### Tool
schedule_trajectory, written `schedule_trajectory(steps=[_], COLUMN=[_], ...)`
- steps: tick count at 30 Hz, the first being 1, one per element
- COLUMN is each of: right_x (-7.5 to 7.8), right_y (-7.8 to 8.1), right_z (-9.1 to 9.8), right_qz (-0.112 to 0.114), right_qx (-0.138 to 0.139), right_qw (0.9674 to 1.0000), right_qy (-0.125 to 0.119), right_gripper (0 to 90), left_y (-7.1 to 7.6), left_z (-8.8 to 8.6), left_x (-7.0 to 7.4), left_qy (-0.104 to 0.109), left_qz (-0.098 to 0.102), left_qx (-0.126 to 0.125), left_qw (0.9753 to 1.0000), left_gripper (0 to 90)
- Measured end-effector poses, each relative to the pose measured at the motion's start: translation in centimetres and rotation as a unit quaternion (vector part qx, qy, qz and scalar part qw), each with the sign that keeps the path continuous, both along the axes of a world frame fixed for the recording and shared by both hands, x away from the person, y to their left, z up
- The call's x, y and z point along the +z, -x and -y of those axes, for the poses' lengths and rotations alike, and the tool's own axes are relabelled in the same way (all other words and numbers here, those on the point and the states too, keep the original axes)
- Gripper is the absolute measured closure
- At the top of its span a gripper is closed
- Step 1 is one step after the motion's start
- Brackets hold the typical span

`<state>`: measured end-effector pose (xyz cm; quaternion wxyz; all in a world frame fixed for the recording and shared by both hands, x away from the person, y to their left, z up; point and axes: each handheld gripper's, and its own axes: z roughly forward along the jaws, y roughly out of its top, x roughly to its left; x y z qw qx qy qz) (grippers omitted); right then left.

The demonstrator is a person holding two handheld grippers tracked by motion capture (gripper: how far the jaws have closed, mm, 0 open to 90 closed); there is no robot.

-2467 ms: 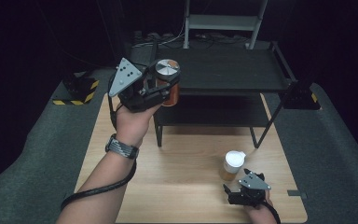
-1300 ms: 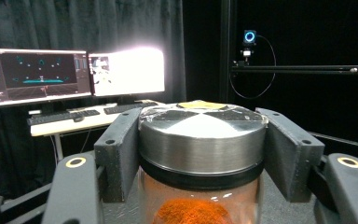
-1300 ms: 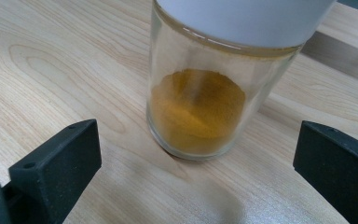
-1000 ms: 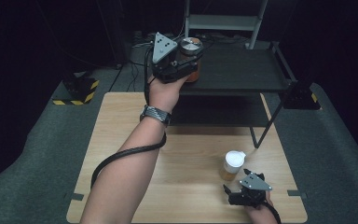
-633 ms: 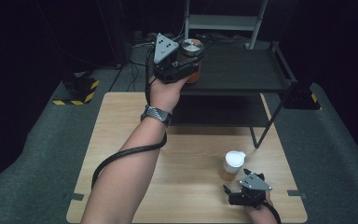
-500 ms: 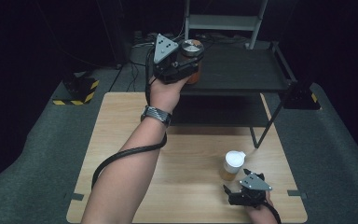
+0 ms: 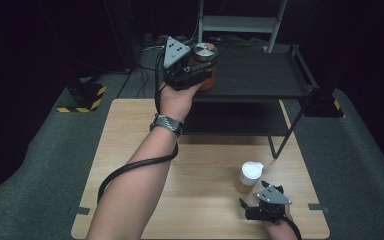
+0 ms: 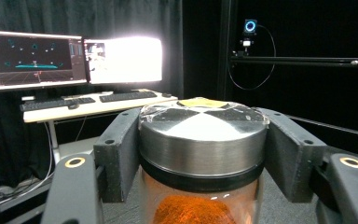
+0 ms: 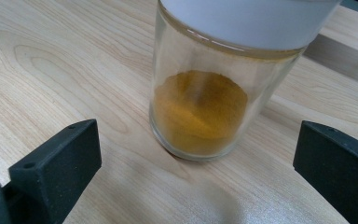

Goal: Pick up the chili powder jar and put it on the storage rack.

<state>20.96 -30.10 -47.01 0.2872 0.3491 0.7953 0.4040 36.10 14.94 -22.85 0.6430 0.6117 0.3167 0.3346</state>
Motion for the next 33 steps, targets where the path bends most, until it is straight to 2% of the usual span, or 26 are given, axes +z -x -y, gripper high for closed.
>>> schedule_trajectory(steps=[3,4,5,6,7,10,12,17,26,33], right_x=[0.0,0.0,0.0,0.0,0.0,0.0,0.0,0.0,0.0,0.0], right_y=[0.0,0.0,0.0,0.0,0.0,0.0,0.1,0.1,0.2,0.2], right_z=[0.0,0.0,0.0,0.0,0.0,0.0,-0.1,-0.2,-0.3,-0.4], right_qz=[-0.001,-0.001,-0.001,0.0,0.001,0.002,0.003,0.004,0.004,0.004], right_qx=[0.0,0.0,0.0,0.0,0.001,0.001,0.002,0.002,0.001,0.001], right_qw=[1.0,1.0,1.0,1.0,1.0,1.0,1.0,1.0,0.9999,0.9999], right_qy=[0.0,0.0,0.0,0.0,0.001,0.002,0.003,0.007,0.01,0.012], right_gripper=[0.0,0.0,0.0,0.0,0.1,0.1,0.1,0.1,0.1,0.1], left_y=[0.0,0.0,0.2,0.6,1.0,1.2,1.6,2.3,3.1,4.6], left_z=[0.0,0.0,0.1,0.4,0.5,0.4,0.1,-0.6,-1.5,-2.4], left_x=[0.3,0.4,0.5,0.7,0.7,0.8,0.9,1.1,1.3,1.0], left_qy=[-0.003,-0.004,-0.01,-0.02,-0.026,-0.023,-0.018,-0.016,-0.014,-0.017], left_qz=[-0.004,-0.008,-0.007,-0.004,0.002,-0.001,-0.002,0.004,-0.001,0.011], left_qx=[-0.002,-0.005,-0.001,0.011,0.015,0.016,0.015,0.01,-0.006,-0.008], left_qw=[1.0,0.9999,0.9999,0.9997,0.9995,0.9996,0.9997,0.9998,0.9999,0.9998], left_gripper=[25.9,25.9,23.5,14.6,12.3,2.8,0.6,0.4,0.4,0.4])
